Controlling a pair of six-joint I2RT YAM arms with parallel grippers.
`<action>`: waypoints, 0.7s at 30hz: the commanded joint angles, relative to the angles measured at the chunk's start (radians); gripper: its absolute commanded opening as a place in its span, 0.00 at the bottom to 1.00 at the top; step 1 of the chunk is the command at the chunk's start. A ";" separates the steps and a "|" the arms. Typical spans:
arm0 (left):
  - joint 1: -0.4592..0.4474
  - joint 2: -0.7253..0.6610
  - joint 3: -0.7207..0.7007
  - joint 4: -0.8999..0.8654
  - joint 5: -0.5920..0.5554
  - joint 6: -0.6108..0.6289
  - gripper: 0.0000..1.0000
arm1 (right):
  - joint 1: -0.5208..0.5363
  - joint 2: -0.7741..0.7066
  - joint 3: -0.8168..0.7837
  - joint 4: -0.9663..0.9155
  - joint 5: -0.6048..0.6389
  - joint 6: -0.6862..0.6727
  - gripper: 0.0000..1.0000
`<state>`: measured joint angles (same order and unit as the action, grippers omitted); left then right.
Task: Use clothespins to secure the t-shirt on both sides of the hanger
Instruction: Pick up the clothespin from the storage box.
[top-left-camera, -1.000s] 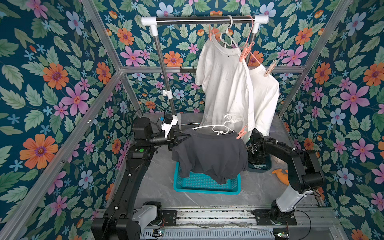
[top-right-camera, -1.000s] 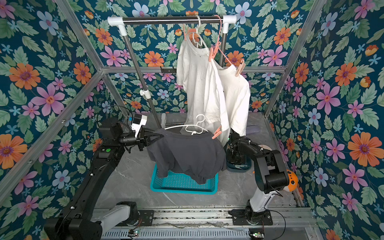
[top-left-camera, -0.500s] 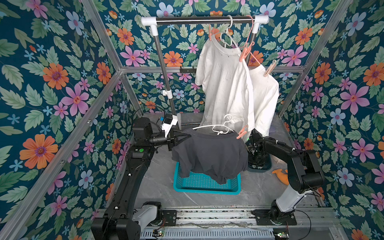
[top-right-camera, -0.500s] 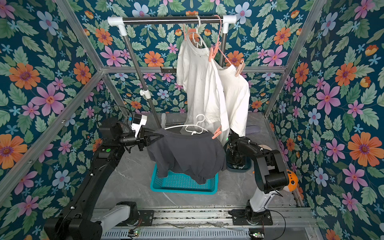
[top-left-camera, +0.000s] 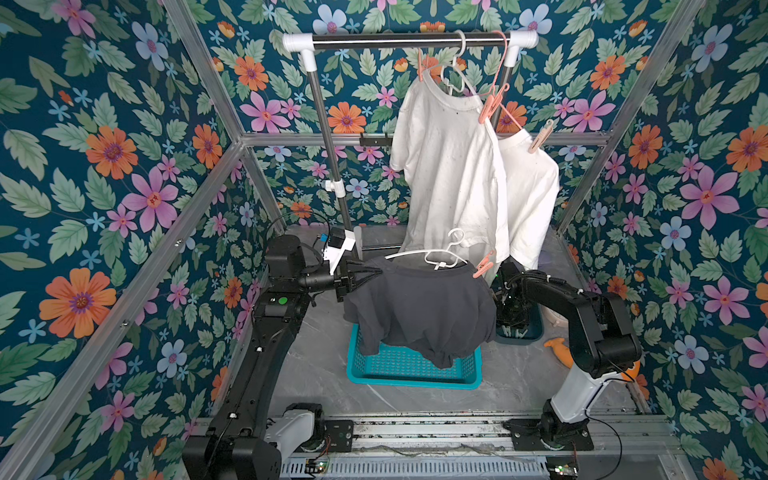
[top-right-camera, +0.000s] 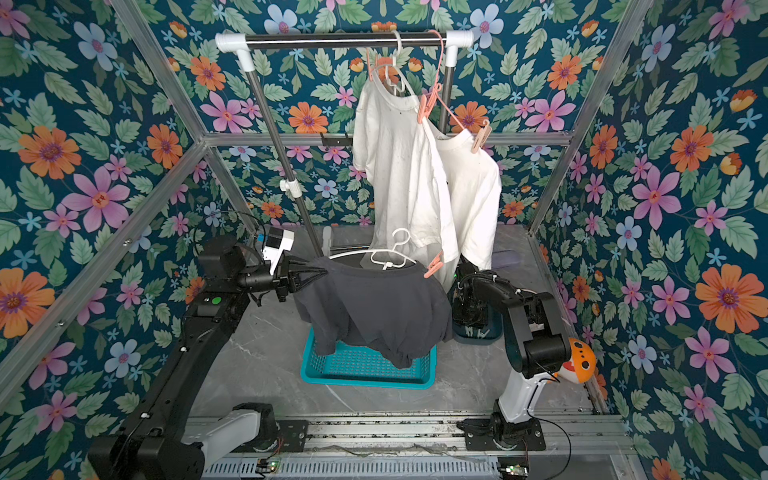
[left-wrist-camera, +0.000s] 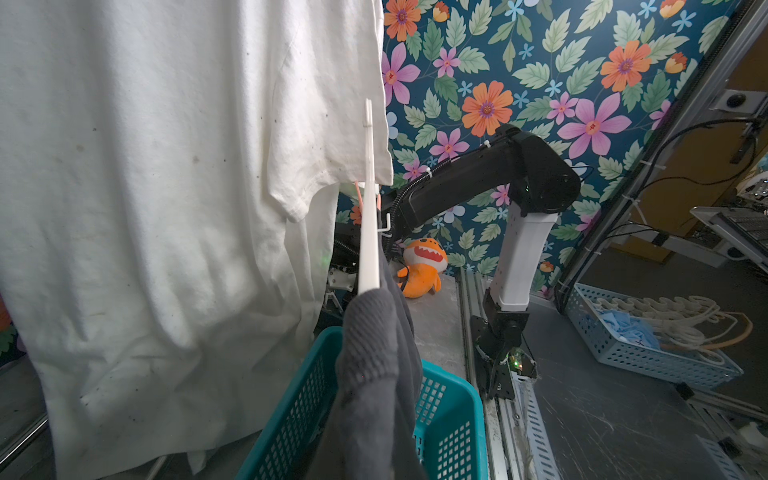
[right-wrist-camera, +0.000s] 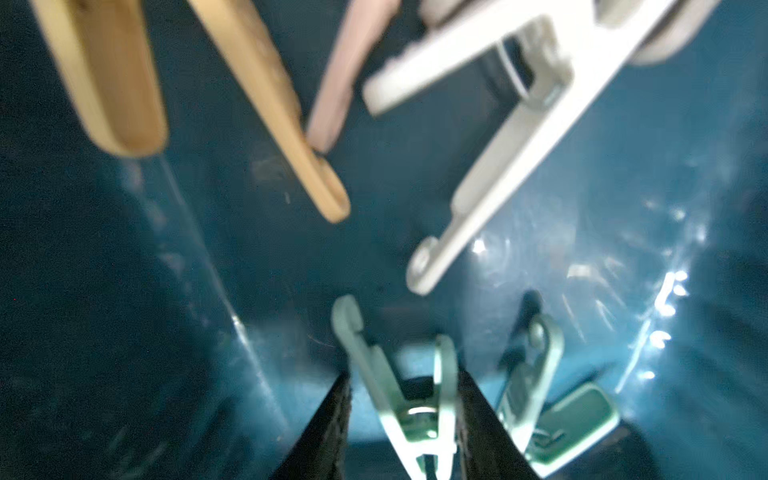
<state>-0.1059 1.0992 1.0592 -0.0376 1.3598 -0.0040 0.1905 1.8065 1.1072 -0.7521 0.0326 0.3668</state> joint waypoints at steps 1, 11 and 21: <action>0.000 -0.005 0.002 0.045 0.012 -0.005 0.00 | 0.000 0.034 0.002 0.012 0.036 0.008 0.39; 0.000 -0.005 0.002 0.044 0.010 -0.004 0.00 | 0.000 0.029 0.010 0.027 0.070 -0.007 0.27; 0.001 -0.005 0.002 0.044 0.009 -0.003 0.00 | 0.000 -0.057 -0.030 0.070 0.103 -0.012 0.20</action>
<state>-0.1059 1.0992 1.0588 -0.0376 1.3598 -0.0036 0.1905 1.7695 1.0901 -0.6907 0.0933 0.3588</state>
